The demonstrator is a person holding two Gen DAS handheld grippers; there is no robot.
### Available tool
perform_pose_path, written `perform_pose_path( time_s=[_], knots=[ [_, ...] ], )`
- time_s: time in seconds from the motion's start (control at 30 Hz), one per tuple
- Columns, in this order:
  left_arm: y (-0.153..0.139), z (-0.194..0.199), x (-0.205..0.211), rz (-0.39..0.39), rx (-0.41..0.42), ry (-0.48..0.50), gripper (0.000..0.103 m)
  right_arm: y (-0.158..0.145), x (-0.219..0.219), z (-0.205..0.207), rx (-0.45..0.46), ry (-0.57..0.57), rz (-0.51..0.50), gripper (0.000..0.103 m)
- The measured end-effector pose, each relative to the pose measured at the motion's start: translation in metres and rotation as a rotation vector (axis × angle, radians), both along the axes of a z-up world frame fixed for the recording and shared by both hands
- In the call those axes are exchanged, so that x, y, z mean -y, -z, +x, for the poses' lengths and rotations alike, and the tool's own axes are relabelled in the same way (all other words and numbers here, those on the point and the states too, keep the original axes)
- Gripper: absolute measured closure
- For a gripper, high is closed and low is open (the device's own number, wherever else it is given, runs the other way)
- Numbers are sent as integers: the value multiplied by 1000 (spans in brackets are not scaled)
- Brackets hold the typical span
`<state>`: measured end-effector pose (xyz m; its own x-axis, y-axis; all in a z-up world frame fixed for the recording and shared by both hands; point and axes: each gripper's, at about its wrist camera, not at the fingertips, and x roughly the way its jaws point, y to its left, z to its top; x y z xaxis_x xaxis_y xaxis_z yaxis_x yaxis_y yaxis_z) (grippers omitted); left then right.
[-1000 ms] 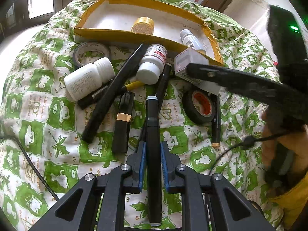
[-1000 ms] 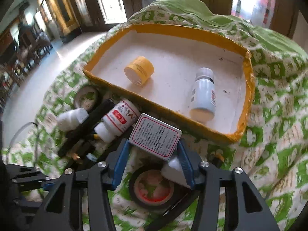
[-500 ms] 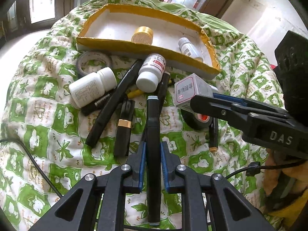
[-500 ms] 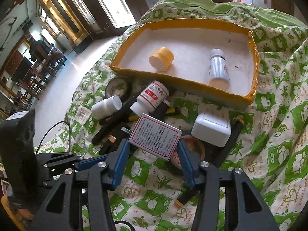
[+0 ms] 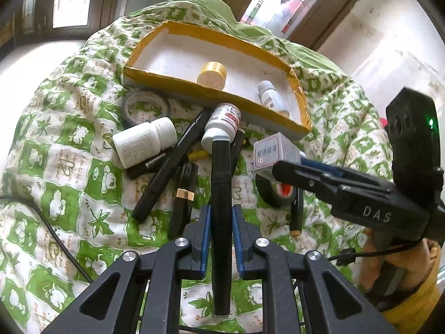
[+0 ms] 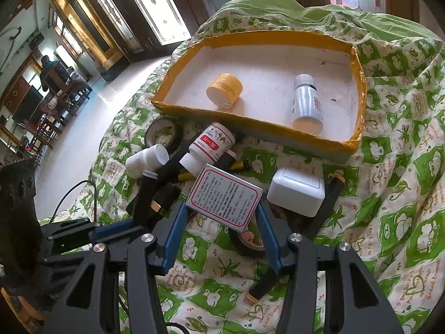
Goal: Organize rigid objects
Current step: 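Carry the black marker with the left tool while the right tool carries the box into the tray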
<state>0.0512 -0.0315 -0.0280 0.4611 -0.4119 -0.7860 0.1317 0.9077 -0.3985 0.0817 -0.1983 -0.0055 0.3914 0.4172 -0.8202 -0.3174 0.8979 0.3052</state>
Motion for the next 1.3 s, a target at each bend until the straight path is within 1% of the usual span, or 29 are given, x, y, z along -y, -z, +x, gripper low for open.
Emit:
perform_pose_path(
  time_s=[0.07, 0.2, 0.33, 0.5, 0.6, 0.9, 1.3],
  knots=[
    [-2, 0, -3, -17, 2, -3, 89, 0, 0, 0, -2, -1, -1, 53],
    [-7, 4, -6, -16, 11, -23, 89, 1, 0, 1, -2, -1, -2, 53],
    [-10, 11, -2, 34, 22, -44, 89, 2, -1, 1, -2, -2, -4, 53],
    [-13, 15, 3, 132, 42, -58, 89, 3, -2, 2, 0, -3, -10, 53],
    [-15, 16, 3, 160, 52, -63, 89, 3, -3, 1, 1, -3, -12, 53],
    [-21, 19, -1, 190, 66, -82, 89, 1, -2, 1, 11, 3, -13, 53],
    [-36, 25, -7, 183, 96, -99, 89, -2, 1, 0, 25, 8, -12, 53]
  ],
)
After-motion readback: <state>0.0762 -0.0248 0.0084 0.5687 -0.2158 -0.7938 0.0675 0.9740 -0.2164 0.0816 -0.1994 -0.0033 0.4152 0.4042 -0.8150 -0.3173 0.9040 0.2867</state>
